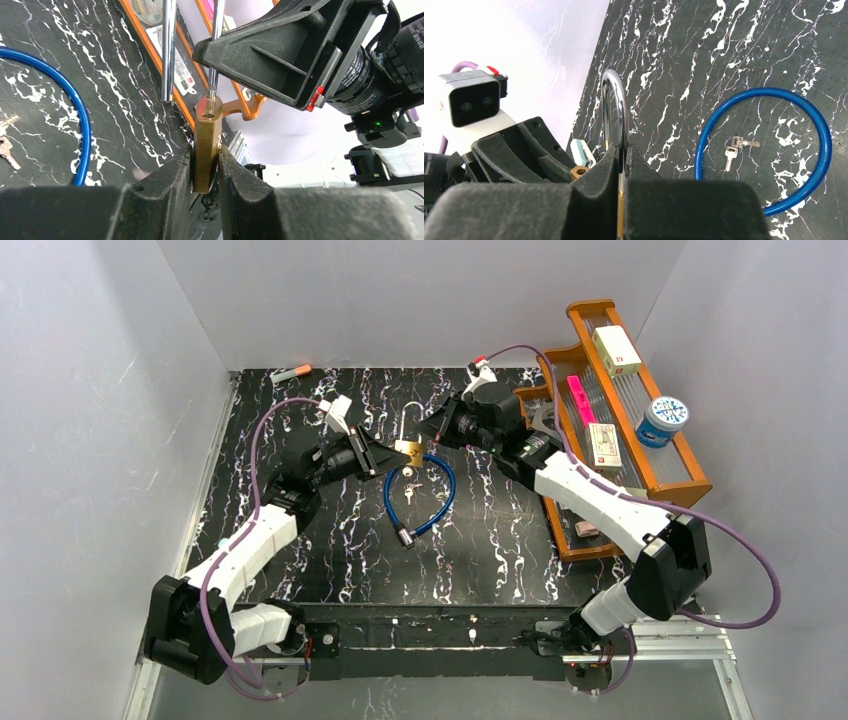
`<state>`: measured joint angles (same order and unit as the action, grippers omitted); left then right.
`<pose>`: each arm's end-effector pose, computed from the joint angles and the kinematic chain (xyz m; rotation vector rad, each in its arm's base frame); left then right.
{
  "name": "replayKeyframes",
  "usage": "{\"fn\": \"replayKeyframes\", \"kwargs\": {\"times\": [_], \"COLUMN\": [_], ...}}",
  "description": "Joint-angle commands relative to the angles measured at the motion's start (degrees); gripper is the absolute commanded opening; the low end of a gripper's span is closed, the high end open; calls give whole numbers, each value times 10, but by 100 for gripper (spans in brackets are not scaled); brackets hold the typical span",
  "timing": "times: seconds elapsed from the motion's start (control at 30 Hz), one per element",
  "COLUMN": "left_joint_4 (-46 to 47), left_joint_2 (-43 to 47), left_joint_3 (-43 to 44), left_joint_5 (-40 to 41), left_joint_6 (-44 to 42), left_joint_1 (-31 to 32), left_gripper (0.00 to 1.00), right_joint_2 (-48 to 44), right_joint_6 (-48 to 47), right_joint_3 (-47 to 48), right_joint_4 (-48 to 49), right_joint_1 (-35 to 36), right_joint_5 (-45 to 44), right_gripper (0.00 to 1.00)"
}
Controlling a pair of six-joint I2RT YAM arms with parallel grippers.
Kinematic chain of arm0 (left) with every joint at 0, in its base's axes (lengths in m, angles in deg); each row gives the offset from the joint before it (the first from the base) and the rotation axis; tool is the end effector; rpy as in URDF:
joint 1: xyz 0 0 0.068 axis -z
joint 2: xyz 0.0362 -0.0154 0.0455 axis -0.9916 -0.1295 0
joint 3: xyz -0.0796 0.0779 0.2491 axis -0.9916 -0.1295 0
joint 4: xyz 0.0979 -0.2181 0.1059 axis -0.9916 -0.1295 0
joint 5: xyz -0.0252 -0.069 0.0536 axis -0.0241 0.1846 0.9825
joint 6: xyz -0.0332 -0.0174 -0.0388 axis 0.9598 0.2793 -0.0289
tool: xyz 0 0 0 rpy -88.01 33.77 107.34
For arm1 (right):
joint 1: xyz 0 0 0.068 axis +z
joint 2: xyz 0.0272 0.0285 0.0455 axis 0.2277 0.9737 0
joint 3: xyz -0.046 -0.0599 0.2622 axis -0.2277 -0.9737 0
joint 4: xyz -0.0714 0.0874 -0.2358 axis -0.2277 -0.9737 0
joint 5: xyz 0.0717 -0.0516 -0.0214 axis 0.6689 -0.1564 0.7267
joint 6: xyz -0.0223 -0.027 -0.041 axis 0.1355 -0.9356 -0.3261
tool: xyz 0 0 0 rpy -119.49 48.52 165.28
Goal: Unlock with the key
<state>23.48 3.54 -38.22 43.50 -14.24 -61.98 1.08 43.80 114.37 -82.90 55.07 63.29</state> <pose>0.2432 -0.1145 0.3127 0.0825 1.7934 -1.4699 0.2616 0.2362 0.3627 0.0471 1.9427 1.0925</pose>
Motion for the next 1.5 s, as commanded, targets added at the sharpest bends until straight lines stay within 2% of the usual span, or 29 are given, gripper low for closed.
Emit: {"fn": "replayKeyframes", "kwargs": {"times": [0.0,0.03,0.07,0.13,0.17,0.27,0.33,0.43,0.67,0.93,1.1,1.27,1.47], "left_joint_4": [-18,-45,-81,-141,-160,-188,-189,-197,-273,-234,-173,-73,-58], "left_joint_2": [14,20,24,31,34,40,45,58,60,17,-26,-73,-122], "left_joint_3": [12,17,26,43,48,57,59,63,71,43,33,6,5], "left_joint_5": [46,64,83,118,127,125,92,70,202,243,205,146,170], "left_joint_6": [-43,-63,-90,-136,-155,-196,-214,-234,-237,-169,-111,-52,-57], "left_joint_1": [1,1,1,1,1,1,1,1,1,-3,-54,-115,-136], "left_gripper": [0,0,0,0,0,0,0,0,0,0,0,0,0], "right_joint_2": [17,24,29,38,40,37,36,47,30,-1,-19,-30,-41], "right_joint_6": [35,35,33,27,26,20,13,0,-18,-3,6,12,15], "right_joint_3": [71,75,82,93,98,100,103,118,92,47,30,23,19], "right_joint_4": [6,-11,-27,-50,-59,-54,-49,-60,-43,-33,-32,-29,-34], "right_joint_1": [4,4,4,4,4,4,3,-1,-2,-4,-4,-3,-4], "right_joint_5": [10,6,1,-6,-9,-13,-13,-14,-29,-23,-22,-20,-21], "right_gripper": [1,4,15,24,33,51,58,60,62,62,62,61,62]}}
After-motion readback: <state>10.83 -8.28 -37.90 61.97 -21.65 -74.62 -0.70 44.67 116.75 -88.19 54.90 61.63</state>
